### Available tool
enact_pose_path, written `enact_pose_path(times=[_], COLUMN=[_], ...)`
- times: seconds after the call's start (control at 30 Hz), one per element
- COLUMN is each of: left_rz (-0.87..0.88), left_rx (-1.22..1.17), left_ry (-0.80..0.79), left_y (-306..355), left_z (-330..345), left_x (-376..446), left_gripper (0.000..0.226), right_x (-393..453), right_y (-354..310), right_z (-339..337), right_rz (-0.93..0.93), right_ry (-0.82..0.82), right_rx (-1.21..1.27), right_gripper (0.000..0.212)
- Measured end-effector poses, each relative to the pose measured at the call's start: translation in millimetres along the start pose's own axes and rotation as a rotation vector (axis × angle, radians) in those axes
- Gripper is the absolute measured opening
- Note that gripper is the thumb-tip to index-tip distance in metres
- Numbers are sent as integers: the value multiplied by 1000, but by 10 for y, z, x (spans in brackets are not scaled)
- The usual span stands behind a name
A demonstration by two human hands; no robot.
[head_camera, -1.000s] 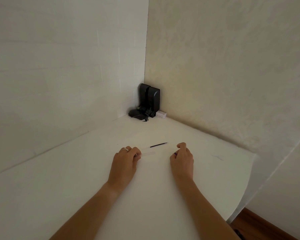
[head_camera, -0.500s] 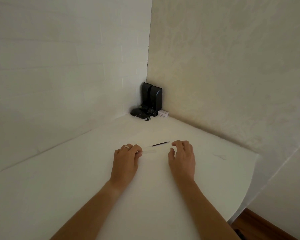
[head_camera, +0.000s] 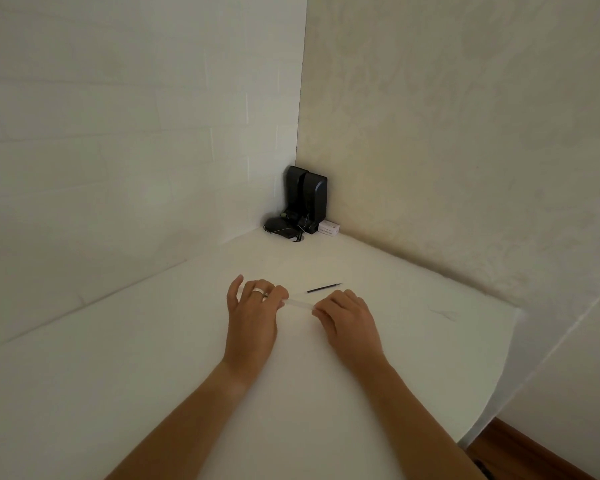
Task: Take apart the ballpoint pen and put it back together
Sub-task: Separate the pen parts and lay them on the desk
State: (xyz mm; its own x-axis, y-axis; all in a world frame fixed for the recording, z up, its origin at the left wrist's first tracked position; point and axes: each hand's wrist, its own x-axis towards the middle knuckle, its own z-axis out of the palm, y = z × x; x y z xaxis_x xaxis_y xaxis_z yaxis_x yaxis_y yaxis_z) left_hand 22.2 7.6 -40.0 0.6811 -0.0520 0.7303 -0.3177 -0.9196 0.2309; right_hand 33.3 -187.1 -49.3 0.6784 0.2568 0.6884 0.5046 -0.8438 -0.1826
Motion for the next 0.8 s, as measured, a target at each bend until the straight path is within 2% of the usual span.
enact_pose_path(times=[0.17, 0.27, 0.57, 0.67, 0.8], left_rz=[-116, -195, -425, -396, -170], left_rx=[41, 77, 206, 157, 19], left_ry=[5, -3, -15, -48, -114], left_y=[-90, -129, -196, -195, -148], left_z=[-10, -21, -24, -13, 52], left_x=[8, -9, -44, -41, -60], left_gripper=[33, 43, 41, 36, 25], right_x=[4, 4, -6, -2, -33], right_y=[-2, 21, 34, 26, 179], right_z=[3, 11, -72, -133, -211], right_rz=[85, 135, 341, 446, 693], right_ry=[67, 117, 245, 330, 372], right_rx=[-24, -74, -144, -194, -206], right_gripper=[7, 8, 11, 6, 7])
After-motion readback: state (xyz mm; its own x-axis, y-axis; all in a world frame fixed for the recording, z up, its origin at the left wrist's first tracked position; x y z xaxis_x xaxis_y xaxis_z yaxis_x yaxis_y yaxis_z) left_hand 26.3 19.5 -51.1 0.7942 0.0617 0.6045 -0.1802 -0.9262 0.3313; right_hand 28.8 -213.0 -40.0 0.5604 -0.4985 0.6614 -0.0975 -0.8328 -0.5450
